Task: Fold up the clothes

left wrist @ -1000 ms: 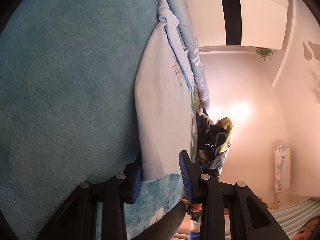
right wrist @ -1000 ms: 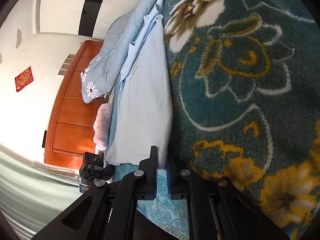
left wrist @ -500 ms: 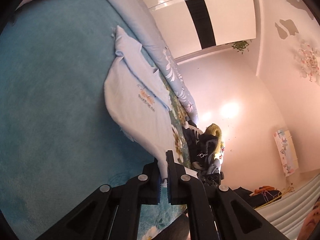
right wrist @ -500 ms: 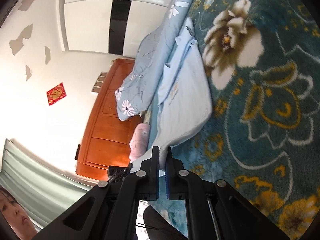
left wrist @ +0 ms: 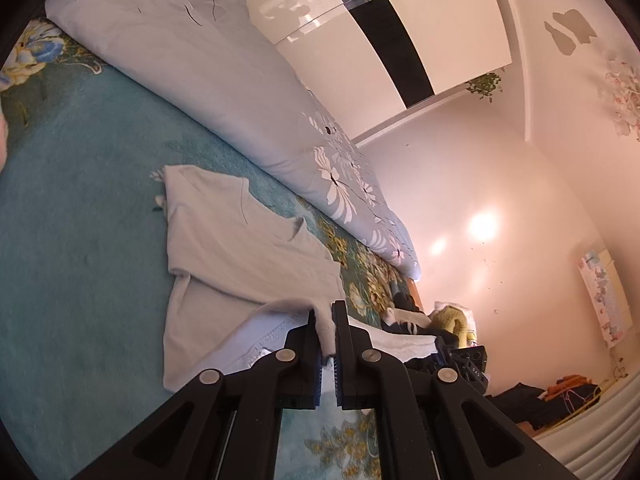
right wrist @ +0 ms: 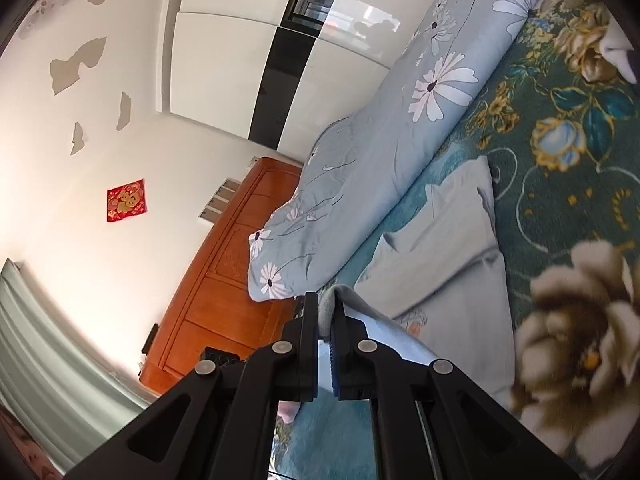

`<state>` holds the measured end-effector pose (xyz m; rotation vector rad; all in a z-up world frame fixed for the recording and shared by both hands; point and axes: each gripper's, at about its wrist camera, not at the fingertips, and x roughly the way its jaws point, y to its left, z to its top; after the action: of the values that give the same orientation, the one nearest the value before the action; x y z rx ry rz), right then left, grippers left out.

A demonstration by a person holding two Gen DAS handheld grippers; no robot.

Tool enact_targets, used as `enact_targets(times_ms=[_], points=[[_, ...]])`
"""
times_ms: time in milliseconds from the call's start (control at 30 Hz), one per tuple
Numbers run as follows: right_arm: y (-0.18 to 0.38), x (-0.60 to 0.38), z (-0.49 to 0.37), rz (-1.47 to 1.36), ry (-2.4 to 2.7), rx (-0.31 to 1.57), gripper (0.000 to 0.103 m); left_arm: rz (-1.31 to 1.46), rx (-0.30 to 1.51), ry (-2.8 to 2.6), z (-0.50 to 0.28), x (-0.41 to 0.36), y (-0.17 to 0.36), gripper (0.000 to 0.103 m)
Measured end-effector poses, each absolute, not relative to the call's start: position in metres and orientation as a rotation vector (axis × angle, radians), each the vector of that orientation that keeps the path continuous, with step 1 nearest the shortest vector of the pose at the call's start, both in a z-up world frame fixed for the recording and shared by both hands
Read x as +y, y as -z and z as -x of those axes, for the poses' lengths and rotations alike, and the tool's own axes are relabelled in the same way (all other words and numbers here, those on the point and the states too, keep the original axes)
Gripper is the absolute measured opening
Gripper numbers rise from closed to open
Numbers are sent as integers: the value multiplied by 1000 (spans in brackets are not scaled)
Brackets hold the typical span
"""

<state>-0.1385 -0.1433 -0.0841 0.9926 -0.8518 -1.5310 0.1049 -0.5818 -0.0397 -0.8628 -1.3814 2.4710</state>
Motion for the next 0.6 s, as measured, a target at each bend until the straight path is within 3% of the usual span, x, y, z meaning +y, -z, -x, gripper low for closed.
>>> enact_targets(times_ms=[267, 600], points=[[103, -205, 228, -1090, 1638, -816, 4, 959, -1492, -2480, -10, -625, 68, 4], [160, -263, 304, -1304, 1745, -751, 4, 1129, -1704, -2416, 68, -660, 151, 4]])
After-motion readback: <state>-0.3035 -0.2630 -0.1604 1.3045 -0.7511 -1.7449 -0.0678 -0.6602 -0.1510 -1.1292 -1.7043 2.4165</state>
